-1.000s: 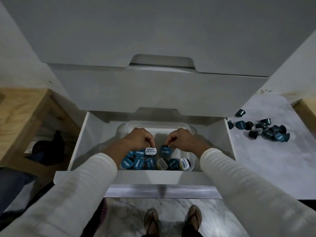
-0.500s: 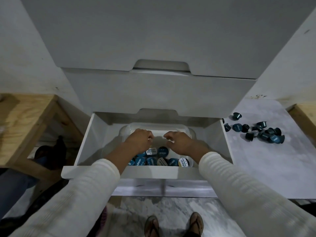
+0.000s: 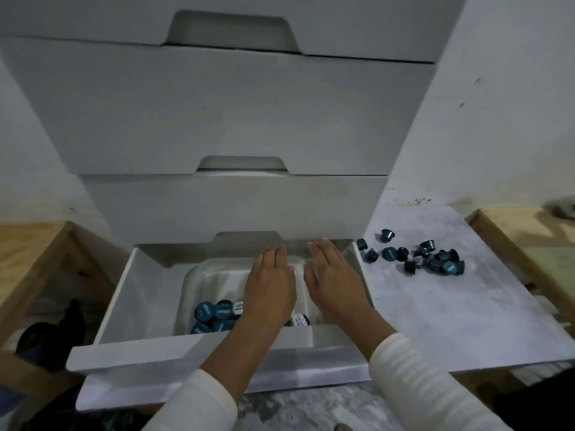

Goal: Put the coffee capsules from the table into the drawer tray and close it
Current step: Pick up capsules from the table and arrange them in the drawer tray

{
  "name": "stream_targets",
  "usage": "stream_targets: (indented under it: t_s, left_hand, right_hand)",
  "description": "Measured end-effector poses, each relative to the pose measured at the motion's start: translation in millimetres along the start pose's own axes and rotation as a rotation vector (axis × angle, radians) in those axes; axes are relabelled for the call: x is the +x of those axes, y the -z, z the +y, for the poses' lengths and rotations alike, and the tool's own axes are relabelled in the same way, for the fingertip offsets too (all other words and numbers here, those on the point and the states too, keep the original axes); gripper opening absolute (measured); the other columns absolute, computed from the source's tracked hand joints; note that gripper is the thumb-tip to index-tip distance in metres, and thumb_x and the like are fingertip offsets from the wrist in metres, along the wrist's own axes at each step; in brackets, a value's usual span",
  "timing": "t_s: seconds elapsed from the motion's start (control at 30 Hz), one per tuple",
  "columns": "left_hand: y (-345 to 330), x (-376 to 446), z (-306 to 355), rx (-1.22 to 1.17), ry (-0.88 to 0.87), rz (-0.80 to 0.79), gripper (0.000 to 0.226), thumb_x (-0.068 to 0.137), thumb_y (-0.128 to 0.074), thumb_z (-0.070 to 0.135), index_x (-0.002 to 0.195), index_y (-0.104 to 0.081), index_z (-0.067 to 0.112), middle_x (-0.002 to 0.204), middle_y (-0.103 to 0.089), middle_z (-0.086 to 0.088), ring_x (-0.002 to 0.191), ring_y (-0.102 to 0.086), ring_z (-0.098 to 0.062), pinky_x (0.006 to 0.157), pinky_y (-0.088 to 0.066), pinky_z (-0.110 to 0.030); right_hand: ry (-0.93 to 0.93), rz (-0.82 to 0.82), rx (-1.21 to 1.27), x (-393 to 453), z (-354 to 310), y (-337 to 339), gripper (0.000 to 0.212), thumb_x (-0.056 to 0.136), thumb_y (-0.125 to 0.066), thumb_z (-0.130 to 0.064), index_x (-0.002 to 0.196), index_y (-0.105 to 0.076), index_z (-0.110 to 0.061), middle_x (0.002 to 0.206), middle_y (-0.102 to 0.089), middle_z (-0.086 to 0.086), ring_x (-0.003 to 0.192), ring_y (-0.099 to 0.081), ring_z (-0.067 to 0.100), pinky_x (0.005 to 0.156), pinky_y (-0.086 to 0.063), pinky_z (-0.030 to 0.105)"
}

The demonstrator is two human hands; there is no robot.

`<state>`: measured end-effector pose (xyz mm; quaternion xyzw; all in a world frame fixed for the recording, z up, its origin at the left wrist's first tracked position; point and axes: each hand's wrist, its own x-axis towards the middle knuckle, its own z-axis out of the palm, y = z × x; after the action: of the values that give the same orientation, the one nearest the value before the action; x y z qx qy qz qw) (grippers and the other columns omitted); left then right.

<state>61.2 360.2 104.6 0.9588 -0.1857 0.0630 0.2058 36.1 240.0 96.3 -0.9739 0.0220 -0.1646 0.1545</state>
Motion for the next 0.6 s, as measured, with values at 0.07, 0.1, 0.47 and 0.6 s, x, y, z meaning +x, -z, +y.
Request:
stream_targets:
  t_s: [0.07,0.1,0.47,0.6]
  left_hand:
    - [-1.9,5.8,21.9,0.019,-0.071,0.059,0.051,0.087,-0.061,0.020,0.131,-0.048,-0.001,0.131,-0.056,-0.016,0.123,-0.053,-0.024,0.104,-0.041,-0.027]
    - [-4.2,7.9,33.7,-0.016,-0.095,0.044,0.051,0.089,-0.058,0.019,0.134,-0.044,0.000,0.135,-0.052,-0.016,0.127,-0.050,-0.025,0.106,-0.039,-0.027]
    - [-74.1,60.1,157.9,-0.153,-0.157,-0.214,0.044,0.098,-0.037,0.019,0.141,-0.032,0.011,0.146,-0.038,-0.008,0.134,-0.035,-0.021,0.110,-0.031,-0.031]
    - [-106.5,89.6,183.7,-0.201,-0.017,-0.339,0.038,0.098,-0.035,0.014,0.134,-0.041,0.006,0.139,-0.045,-0.013,0.129,-0.041,-0.028,0.106,-0.034,-0.035]
  right_hand:
    - [-0.012,0.050,0.002,-3.3,17.8,11.9,0.046,0.088,-0.036,-0.028,0.118,-0.055,0.001,0.120,-0.061,0.020,0.114,-0.058,0.032,0.086,-0.053,0.039]
    - [-0.019,0.068,0.006,-4.5,27.2,18.3,0.043,0.087,-0.039,-0.025,0.119,-0.055,0.000,0.120,-0.061,0.018,0.112,-0.059,0.032,0.083,-0.055,0.037]
    - [-0.103,0.076,-0.037,-4.1,178.7,45.7,0.032,0.087,-0.055,-0.013,0.117,-0.056,-0.001,0.115,-0.063,0.014,0.106,-0.062,0.030,0.077,-0.056,0.035]
    - [-0.111,-0.031,-0.003,10.8,228.5,42.7,0.032,0.092,-0.049,-0.013,0.122,-0.053,-0.002,0.120,-0.060,0.015,0.107,-0.058,0.032,0.081,-0.052,0.039]
